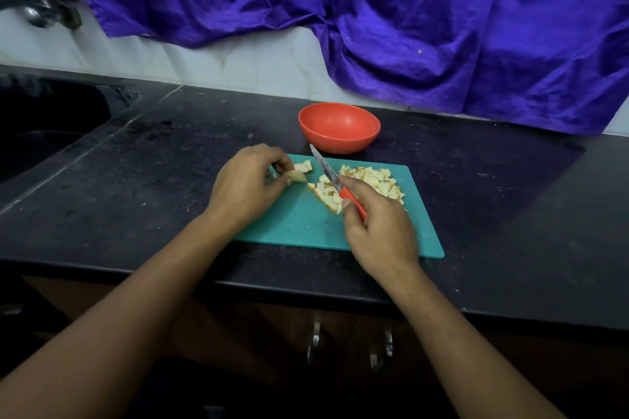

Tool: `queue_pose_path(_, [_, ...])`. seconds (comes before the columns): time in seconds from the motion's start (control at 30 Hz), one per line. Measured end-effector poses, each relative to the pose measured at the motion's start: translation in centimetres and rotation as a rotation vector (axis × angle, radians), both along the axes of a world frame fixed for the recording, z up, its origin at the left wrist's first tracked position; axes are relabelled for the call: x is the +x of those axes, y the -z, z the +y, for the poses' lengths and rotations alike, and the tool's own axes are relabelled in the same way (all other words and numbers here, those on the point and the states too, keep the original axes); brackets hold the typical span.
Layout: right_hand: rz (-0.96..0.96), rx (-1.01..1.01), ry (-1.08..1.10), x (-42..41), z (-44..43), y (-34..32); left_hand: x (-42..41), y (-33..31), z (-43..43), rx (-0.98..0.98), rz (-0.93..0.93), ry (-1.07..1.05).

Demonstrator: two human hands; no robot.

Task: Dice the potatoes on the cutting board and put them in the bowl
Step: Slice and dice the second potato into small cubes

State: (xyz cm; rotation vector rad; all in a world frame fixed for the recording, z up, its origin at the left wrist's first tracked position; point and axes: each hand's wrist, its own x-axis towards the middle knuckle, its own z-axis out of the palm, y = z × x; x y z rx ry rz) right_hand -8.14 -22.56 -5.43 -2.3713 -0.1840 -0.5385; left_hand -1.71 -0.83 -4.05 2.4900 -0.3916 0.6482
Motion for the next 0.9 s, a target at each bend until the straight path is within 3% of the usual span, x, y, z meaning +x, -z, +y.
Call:
queue_pose_path(0.2, [0.002, -0.053, -0.004, -0.1, 0.2, -0.1, -3.8, 1.2, 1.6, 0.074, 0.017, 0.046])
queue_pose_path(0.6, [0.015, -0.133, 0.007, -0.7, 0.7, -0.5, -3.6, 1.3, 1.0, 0.070, 0.080, 0.039])
queue_pose_path(0.9, [0.066, -0.147, 0.022, -1.6, 1.2, -1.2, -4.6, 1.3, 2.5, -0.043, 0.172, 0.084])
